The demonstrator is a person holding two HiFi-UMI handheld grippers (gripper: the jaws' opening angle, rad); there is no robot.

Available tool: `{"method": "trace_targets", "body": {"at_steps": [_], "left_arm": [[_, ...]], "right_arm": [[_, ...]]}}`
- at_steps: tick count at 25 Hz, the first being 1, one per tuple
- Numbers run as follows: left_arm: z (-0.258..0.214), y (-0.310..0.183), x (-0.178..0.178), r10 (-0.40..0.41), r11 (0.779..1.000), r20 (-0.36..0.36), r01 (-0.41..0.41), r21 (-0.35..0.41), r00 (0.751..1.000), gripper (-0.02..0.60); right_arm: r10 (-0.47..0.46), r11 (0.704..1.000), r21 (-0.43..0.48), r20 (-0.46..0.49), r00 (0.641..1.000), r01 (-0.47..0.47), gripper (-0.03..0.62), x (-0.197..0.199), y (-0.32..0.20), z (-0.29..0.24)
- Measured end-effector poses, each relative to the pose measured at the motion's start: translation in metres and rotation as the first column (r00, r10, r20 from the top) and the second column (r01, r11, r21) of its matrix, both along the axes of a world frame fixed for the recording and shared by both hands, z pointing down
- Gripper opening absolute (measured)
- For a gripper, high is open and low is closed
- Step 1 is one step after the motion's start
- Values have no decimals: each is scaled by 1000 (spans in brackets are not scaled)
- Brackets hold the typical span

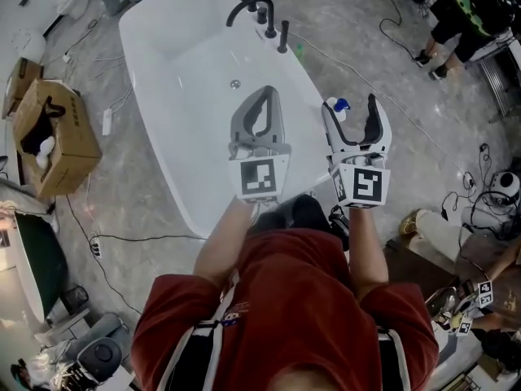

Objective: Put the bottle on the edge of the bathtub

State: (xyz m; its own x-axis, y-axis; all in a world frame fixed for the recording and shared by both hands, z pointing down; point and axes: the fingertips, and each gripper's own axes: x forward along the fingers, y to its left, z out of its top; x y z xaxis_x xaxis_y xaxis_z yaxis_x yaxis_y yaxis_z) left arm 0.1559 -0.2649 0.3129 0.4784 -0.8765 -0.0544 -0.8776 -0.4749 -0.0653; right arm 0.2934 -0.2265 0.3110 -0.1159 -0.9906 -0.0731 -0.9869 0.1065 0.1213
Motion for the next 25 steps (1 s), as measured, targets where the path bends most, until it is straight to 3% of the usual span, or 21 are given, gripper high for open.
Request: {"method": "trace_targets", "body": {"at_steps": [10, 21, 25], "left_arm": [[-38, 18, 14, 79, 996, -29, -78, 35, 996, 17], [-51, 42, 75, 128, 991, -33, -126, 53, 991, 17], [-48, 54, 95, 151, 987, -2, -151, 60, 989, 17]], "right_arm": [[90, 991, 103, -21, 996, -88, 387, 9, 34, -56], [152, 984, 96, -5, 988, -151, 387, 68, 71, -58], [166, 982, 89, 0, 986, -166, 385, 87, 84, -55]]}}
